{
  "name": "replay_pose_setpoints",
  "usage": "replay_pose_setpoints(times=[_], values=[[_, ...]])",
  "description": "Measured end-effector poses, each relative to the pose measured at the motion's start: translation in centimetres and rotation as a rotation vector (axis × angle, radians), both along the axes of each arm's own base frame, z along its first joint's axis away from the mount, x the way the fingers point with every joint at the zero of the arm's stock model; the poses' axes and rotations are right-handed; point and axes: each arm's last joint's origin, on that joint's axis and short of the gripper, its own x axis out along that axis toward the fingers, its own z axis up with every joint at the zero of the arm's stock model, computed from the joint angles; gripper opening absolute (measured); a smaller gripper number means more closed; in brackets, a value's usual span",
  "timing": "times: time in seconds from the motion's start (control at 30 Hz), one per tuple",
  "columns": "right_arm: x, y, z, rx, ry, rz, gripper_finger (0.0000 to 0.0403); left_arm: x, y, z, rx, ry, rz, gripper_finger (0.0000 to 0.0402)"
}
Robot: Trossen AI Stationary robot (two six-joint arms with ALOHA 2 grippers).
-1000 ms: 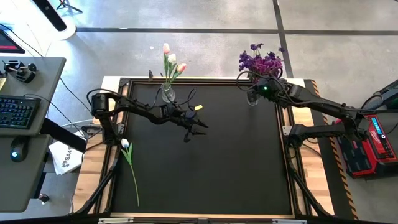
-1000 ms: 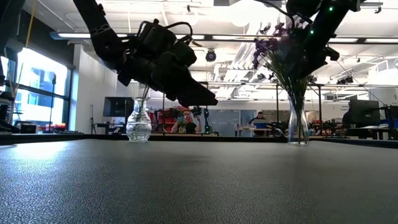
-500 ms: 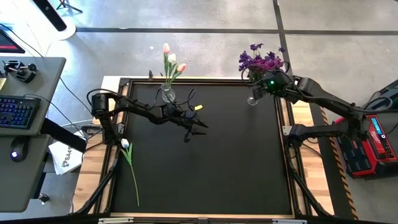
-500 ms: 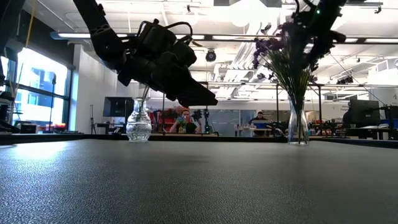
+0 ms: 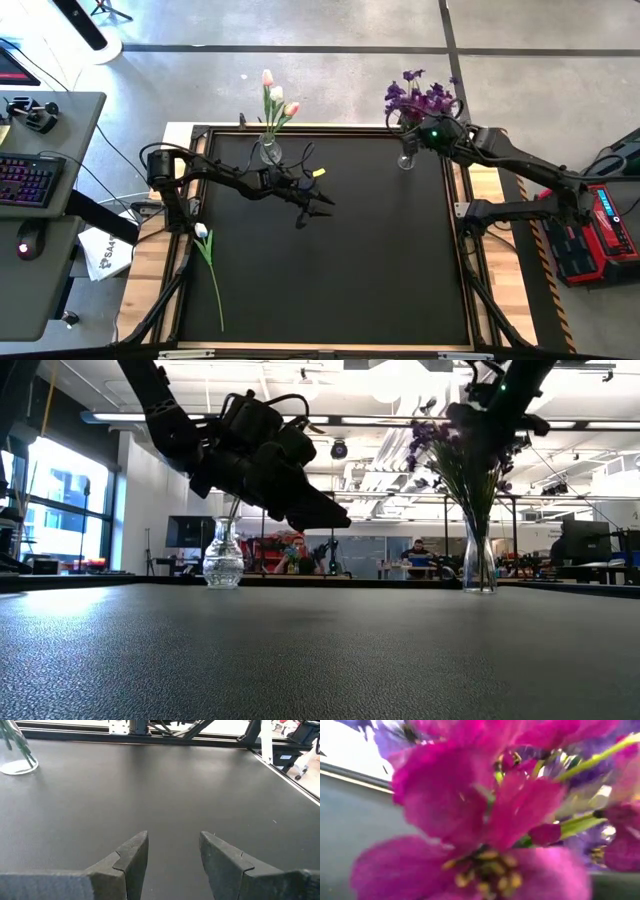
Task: Sort flowers into vase by color
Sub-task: Put the pink flowers into the right transparent vase
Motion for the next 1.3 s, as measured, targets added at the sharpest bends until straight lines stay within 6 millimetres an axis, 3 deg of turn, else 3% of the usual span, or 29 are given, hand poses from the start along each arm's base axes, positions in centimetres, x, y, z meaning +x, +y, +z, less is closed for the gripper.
replay_pose_setpoints(times=[0.2,0.4,0.5,0.77,0.9,1.13,1.3], values=[[0.0,0.0,-1.6,0.047,0.001,-0.021,0.0017,0.0,0.0,0.0,0.0,0.0,-0.001,0.0165],[0.1,0.1,-0.6,0.05,-0.024,0.018,0.002,0.1,-0.2,0.0,0.0,0.0,-0.007,0.0165],[0.1,0.1,0.2,0.051,-0.045,0.038,0.0056,0.1,-0.2,0.0,0.0,0.0,-0.007,0.0165],[-0.8,1.0,3.3,0.115,-0.043,0.113,0.0203,0.1,-0.2,0.0,-0.002,0.0,-0.006,0.0165],[-1.4,1.5,5.0,0.149,-0.061,0.143,0.0237,0.1,-0.2,0.0,-0.003,-0.001,-0.006,0.0165],[-1.9,2.4,9.5,0.108,-0.225,0.284,0.0223,0.0,-0.6,0.5,0.001,-0.015,-0.016,0.0165],[0.1,1.0,11.9,-0.064,-0.214,0.364,0.0169,-0.2,-0.6,2.3,0.002,-0.063,-0.011,0.0165]])
